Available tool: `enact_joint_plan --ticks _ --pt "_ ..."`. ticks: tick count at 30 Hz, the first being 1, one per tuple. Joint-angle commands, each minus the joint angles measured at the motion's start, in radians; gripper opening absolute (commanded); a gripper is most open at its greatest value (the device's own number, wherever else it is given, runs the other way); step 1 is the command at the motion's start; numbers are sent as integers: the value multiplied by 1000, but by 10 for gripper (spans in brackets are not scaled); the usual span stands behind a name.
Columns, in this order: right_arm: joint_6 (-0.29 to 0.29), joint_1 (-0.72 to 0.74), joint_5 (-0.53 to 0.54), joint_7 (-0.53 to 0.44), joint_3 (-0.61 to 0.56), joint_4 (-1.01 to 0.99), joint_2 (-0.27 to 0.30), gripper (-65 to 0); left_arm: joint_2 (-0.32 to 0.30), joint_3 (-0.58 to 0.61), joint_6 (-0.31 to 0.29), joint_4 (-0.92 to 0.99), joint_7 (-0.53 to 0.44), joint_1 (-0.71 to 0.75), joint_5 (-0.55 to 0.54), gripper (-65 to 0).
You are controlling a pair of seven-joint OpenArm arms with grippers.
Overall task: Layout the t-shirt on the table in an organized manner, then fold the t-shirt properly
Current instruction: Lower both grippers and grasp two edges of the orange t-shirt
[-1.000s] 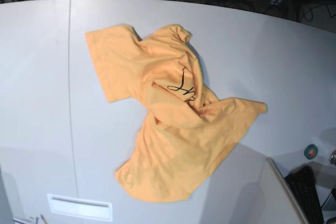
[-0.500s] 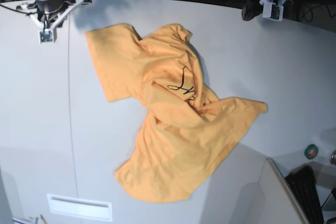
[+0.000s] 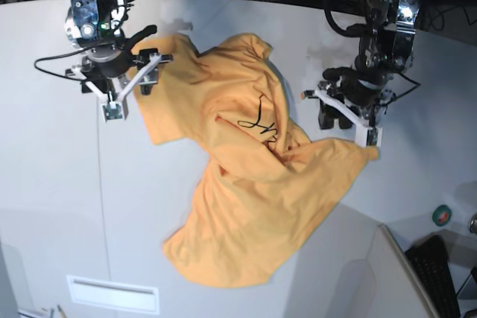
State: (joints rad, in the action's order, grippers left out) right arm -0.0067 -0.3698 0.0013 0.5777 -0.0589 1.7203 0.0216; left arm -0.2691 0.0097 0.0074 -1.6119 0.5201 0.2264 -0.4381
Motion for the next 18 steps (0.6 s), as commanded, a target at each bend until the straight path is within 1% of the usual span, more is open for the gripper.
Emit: enact_joint_plan --ticks 1,3,5,9,10,12,13,14,16,18 --pt "1 21 1 -18 3 -6 7 -261 -9 -4 -2 5 -13 -38 -6 -331" --pt "1 62 1 -18 18 -58 8 -272 -6 -4 -2 54 -12 -112 -6 -324" --pt "1 108 1 -20 69 -119 7 -272 -3 -4 -2 126 -12 -192 -6 -316" --pt "4 185 1 -20 123 -224 5 -269 -2 -4 -2 336 -12 -356 -6 -313" --pt "17 193 1 -20 124 -236 5 -269 0 -4 -2 387 -12 -390 -6 -311" --pt "81 202 1 -20 129 -243 2 -269 15 -4 -2 485 -12 -451 -6 -309" --pt "113 205 1 -20 129 -245 1 -269 21 -1 -2 528 -12 -474 -6 -291" --pt "132 211 1 -20 126 -245 1 -269 24 11 -2 563 -12 -490 -6 -262" --pt "133 228 1 -20 124 -270 -15 -269 24 62 -2 621 -16 -509 -6 -179" --pt "135 260 1 -20 126 -320 -24 -269 24 88 -2 658 -18 -509 -6 -137"
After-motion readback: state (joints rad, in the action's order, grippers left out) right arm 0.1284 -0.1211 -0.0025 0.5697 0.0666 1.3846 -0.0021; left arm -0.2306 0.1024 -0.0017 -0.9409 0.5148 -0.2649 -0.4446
